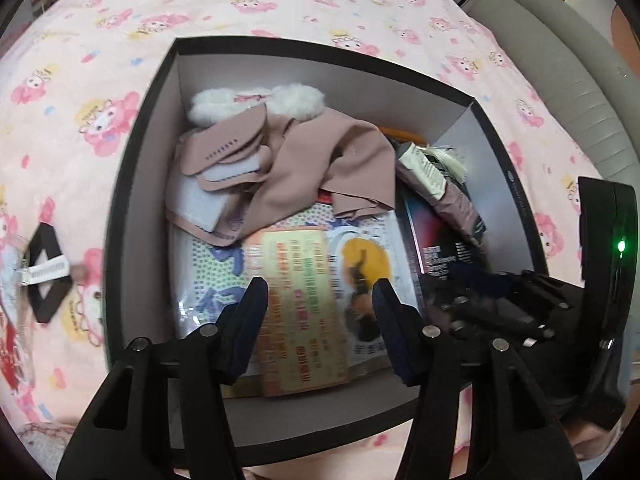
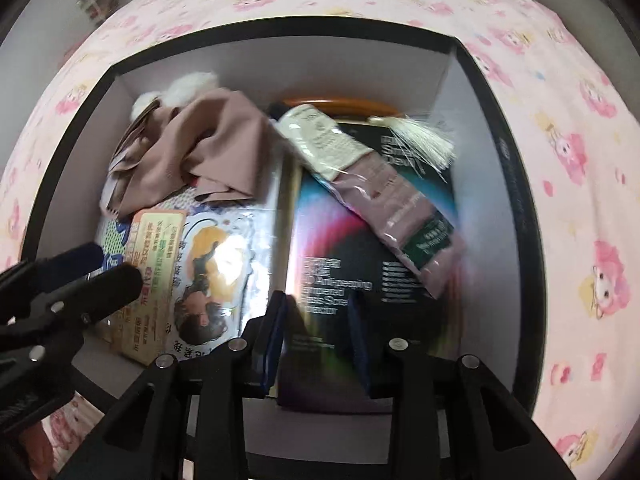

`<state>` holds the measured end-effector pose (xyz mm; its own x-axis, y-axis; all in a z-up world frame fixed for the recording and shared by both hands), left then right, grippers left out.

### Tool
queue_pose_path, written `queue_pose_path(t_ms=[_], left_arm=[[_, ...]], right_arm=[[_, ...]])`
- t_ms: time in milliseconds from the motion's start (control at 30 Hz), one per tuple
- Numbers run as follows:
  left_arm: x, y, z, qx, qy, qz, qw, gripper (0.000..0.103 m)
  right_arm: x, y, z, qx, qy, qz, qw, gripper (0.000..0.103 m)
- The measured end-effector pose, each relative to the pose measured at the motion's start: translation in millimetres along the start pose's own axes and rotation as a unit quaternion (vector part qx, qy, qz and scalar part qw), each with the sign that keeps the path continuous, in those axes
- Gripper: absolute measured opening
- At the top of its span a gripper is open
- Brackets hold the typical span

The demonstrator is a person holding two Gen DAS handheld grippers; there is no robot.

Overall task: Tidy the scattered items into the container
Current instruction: 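Open the left gripper to release the card and package in the box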

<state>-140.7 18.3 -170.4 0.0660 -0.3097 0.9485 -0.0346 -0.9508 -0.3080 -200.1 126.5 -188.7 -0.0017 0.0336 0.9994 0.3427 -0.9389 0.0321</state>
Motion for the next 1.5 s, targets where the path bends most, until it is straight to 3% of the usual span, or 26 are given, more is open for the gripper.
queue_pose_path(t_ms=[133, 300, 367, 467, 567, 633, 700, 833, 1000, 1233, 1400, 1500], left_arm=[[-11, -13, -10, -0.003, 0.012, 0.031, 0.9994, 0.054], [-6, -7, -9, -0.001, 0.011, 0.059, 0.9982, 0.054], [-9, -9, -12, -0.011, 0.014, 0.075, 0.9970, 0.054], [-17, -22, -15, -0.034, 0.028, 0.109, 0.9931, 0.054], [-30, -37, -15, -0.055, 0.052, 0.128, 0.9889, 0.054], [-41, -43, -14, -0.058, 0.068, 0.126, 0.9880, 0.054], [-46, -45, -14, -0.059, 0.072, 0.117, 0.9888, 0.054], [-43, -40, -13, -0.044, 0.074, 0.095, 0.9918, 0.050], [-36, -24, -11, -0.025, 0.065, 0.028, 0.9972, 0.050], [-23, -12, -10, -0.010, 0.057, 0.041, 0.9975, 0.049], [-10, -12, -18, -0.012, 0.027, 0.053, 0.9982, 0.049], [-16, -13, -34, -0.007, 0.028, 0.036, 0.9989, 0.050]], right_arm=[[2, 16, 2, 0.030, -0.003, -0.021, 0.999, 0.032], [7, 5, 5, 0.017, 0.022, -0.087, 0.996, 0.032], [18, -14, 5, -0.006, 0.001, -0.071, 0.997, 0.032], [40, -41, 1, -0.051, -0.050, -0.013, 0.997, 0.032], [48, -47, -1, -0.080, -0.068, -0.041, 0.994, 0.032], [43, -44, -1, -0.081, -0.057, -0.080, 0.992, 0.032], [42, -40, 3, -0.078, -0.046, -0.092, 0.992, 0.032], [30, -26, 6, -0.068, -0.031, -0.071, 0.995, 0.032], [21, -17, 2, -0.055, -0.018, -0.064, 0.996, 0.032], [22, -15, 2, -0.048, -0.025, -0.025, 0.998, 0.032], [17, -11, 2, -0.047, -0.016, -0.040, 0.998, 0.032], [12, -6, 0, -0.044, -0.009, -0.053, 0.998, 0.032]])
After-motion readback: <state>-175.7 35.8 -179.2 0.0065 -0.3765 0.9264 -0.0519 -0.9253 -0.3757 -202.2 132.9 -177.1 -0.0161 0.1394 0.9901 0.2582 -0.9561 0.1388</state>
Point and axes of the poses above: each gripper's, at about its wrist camera, not at the fingertips, and x roughly against the way its jaws point, y to its left, z to its underside, the point moved 4 cm from there along -x, roughly the way its jaws point, and after that the axes turned 15 degrees about y, right-handed, at the moved point
